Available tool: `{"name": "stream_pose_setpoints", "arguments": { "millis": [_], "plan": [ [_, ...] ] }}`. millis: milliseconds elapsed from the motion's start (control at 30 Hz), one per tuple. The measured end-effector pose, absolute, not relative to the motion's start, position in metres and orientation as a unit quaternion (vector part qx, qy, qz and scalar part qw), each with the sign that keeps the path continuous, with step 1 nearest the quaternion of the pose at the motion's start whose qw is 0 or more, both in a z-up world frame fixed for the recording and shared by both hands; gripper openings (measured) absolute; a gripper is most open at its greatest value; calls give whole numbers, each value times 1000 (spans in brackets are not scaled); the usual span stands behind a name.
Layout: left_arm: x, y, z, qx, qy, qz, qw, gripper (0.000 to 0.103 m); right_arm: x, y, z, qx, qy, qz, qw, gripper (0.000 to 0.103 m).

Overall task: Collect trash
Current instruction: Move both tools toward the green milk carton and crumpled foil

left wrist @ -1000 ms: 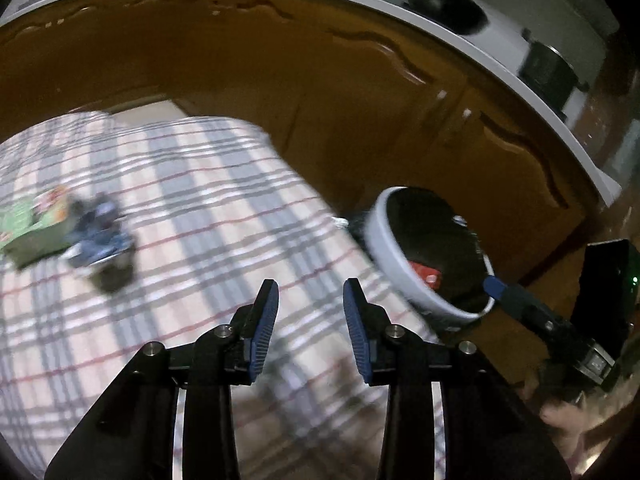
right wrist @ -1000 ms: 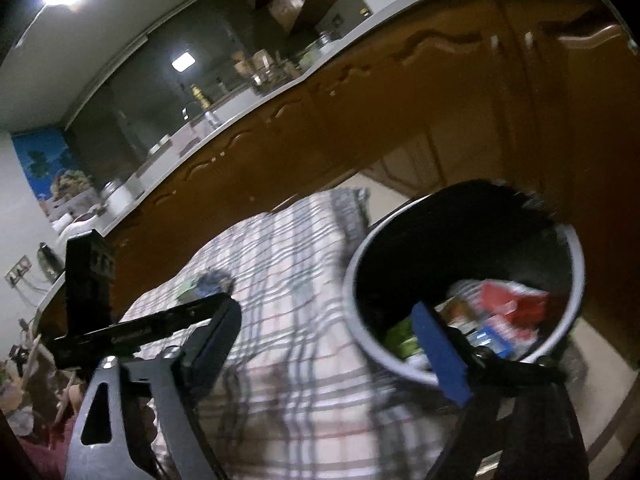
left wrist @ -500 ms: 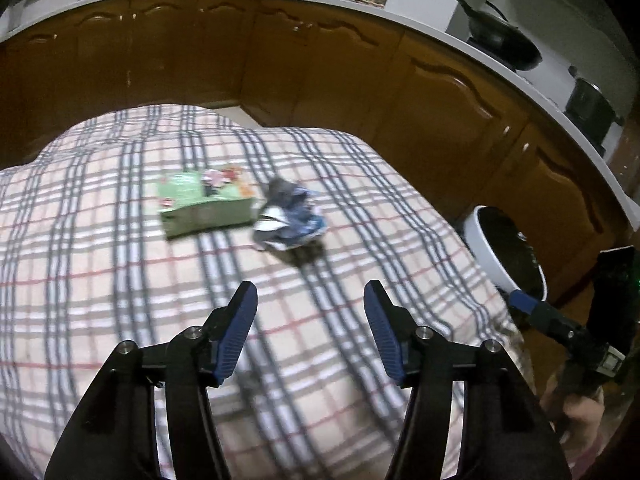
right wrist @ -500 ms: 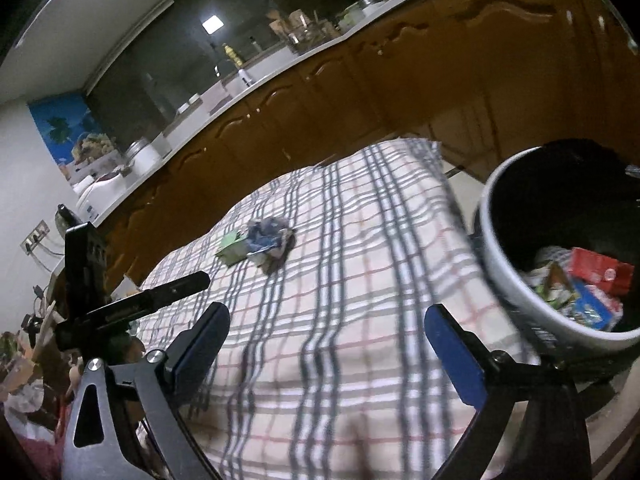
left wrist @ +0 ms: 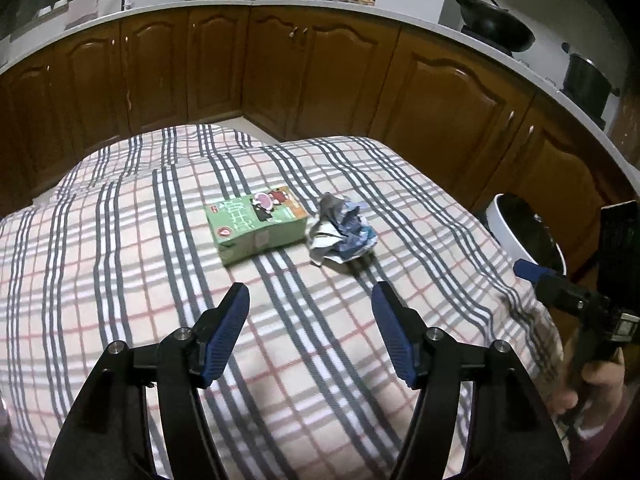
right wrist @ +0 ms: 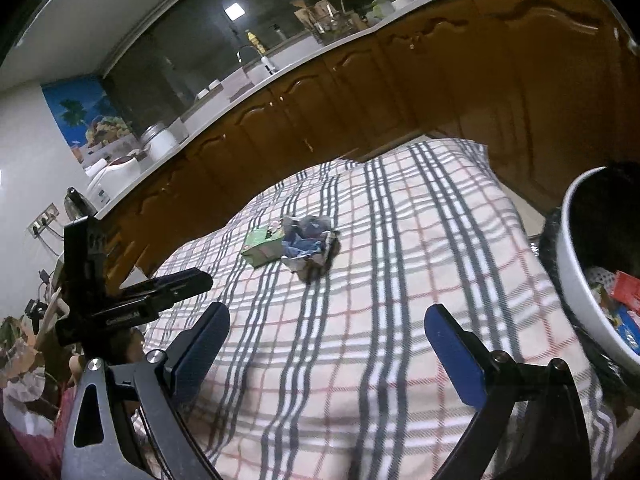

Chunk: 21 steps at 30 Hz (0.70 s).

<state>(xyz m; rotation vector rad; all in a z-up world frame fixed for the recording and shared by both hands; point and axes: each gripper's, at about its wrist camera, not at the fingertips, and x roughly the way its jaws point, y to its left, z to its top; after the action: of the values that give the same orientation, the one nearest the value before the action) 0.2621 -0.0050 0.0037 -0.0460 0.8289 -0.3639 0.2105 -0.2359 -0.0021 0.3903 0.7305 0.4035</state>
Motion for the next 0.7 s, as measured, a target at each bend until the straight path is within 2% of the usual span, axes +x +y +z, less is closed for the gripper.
{"name": "stream_pose_setpoints", "arguments": {
  "millis": [300,567,700],
  "plan": [
    [285,-3,-6,25,407,-177,896,66,238,-218,0,188,353,210,892,97],
    [327,2,-8,89,392,-198,894,74,289,-203,-18,208,389,221,869,64],
    [345,-4,-9,123,401,-235,877,79,315,-200,-34,242,414,225,848,59]
  ]
}}
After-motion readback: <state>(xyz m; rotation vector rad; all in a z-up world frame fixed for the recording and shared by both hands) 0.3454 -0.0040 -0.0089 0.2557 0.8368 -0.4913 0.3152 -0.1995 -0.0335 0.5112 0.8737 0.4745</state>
